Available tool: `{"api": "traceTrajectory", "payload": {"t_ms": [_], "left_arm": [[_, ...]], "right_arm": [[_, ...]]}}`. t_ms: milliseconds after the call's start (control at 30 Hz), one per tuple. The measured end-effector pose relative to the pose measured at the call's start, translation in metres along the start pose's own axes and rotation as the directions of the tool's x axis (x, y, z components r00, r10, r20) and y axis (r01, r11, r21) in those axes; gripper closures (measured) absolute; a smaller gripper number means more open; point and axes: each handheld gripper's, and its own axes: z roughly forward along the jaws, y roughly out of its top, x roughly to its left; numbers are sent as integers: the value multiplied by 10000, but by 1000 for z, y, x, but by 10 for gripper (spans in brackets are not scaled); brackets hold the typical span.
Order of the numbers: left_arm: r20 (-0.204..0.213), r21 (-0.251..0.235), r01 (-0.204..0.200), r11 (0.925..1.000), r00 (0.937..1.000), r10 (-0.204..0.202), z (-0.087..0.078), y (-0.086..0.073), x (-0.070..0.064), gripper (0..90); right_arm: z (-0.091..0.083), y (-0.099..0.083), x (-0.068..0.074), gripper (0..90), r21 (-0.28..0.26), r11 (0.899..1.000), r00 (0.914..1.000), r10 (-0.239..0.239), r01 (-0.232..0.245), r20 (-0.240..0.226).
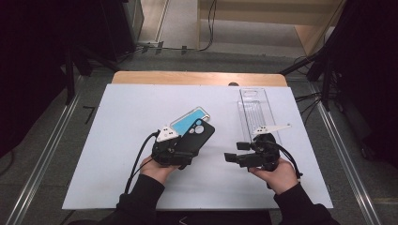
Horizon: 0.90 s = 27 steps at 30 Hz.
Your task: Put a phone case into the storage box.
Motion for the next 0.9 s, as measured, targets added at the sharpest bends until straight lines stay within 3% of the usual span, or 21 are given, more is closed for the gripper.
{"api": "traceTrajectory", "payload": {"t_ms": [233,300,467,700,900], "left_arm": [[-369,-651,141,9978,9992,-165,1,-7,-2,148],[-202,-720,232,9971,9995,-247,1,-8,-2,147],[-347,-1082,114,9941,9993,-152,1,-10,-4,147],[-466,-1780,163,9839,9986,-250,3,-13,-5,147],[-551,-2157,-172,9763,9985,54,2,-14,-8,147]], "right_arm": [[9,13,6,203,-24,10000,10000,5,-5,-28],[13,17,7,203,-61,10000,10000,46,-46,-79],[18,28,10,203,-193,9998,9999,84,-86,-140],[23,39,10,203,-513,9982,9993,288,-299,-224],[28,47,8,203,-574,9976,9990,367,-380,-238]]}}
